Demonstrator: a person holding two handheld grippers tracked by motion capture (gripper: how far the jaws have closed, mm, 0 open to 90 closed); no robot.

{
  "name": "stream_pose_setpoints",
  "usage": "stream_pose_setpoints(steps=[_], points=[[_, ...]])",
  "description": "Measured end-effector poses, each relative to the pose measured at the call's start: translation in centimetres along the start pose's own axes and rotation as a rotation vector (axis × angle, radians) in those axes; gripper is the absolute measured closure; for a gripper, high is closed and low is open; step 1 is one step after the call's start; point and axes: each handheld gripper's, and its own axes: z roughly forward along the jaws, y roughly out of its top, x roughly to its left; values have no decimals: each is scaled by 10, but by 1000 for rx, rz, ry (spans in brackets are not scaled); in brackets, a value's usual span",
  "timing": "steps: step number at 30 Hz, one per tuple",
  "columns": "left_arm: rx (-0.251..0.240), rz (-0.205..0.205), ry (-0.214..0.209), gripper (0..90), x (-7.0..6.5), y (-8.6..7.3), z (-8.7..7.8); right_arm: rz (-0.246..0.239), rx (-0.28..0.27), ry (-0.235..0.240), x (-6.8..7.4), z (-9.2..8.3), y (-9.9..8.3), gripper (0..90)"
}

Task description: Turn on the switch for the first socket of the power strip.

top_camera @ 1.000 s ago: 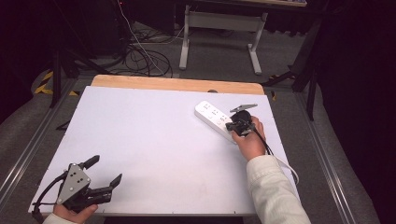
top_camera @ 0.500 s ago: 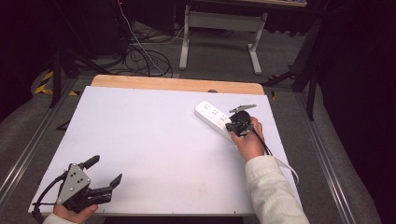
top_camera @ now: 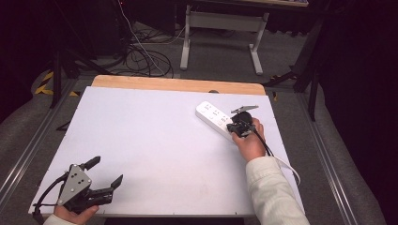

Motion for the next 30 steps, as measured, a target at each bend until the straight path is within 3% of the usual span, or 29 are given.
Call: stream_pose_setpoints(steps=[8, 14, 22, 30], points=[[0, 4, 3, 127, 0, 0, 0, -34, -4, -31, 4, 2, 0, 900], [0, -1, 4, 128, 1, 0, 0, -26, -3, -37, 4, -2, 2, 900], [0, 1, 10, 128, 0, 0, 0, -67, -108, -12, 14, -34, 10, 900], [1, 0, 10, 128, 1, 0, 0, -60, -150, 24, 15, -59, 14, 900]])
